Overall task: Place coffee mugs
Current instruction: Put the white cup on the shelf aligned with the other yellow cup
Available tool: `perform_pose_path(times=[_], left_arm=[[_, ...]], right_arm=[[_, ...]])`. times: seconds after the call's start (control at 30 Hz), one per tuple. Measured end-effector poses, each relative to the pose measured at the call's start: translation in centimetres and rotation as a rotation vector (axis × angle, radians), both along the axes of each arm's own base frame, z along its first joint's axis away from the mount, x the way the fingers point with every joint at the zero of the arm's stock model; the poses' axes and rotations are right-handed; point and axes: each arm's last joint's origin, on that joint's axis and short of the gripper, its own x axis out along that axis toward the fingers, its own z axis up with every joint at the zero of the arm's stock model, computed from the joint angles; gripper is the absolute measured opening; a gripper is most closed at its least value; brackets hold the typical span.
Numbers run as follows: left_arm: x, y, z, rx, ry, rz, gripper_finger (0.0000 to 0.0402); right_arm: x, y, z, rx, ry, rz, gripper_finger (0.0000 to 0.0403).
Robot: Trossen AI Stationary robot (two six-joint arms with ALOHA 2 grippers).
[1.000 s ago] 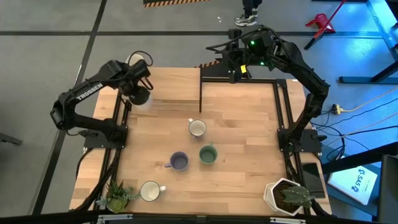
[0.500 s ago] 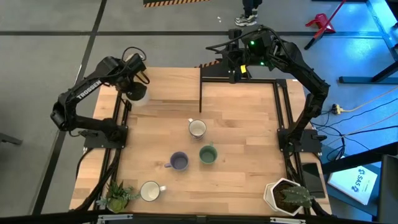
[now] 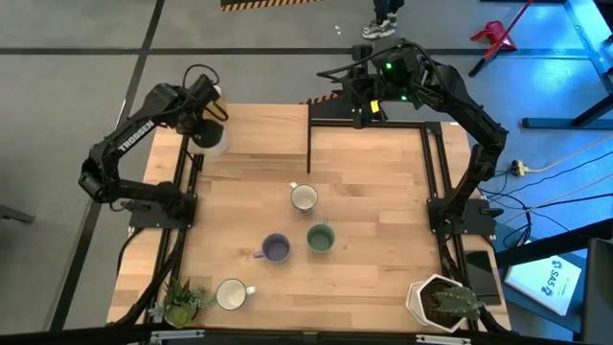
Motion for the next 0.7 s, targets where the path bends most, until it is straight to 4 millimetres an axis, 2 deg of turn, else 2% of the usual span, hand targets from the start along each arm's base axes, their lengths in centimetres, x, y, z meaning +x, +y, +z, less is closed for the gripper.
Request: perform_pose_path(times=[0.7], left_arm=[[-0.76, 0.65, 0.02, 0.0, 0.003, 0.003, 0.0015]], right_arm=[[0.05, -0.02, 0.11, -0.002, -0.013, -0.001, 0.0085]])
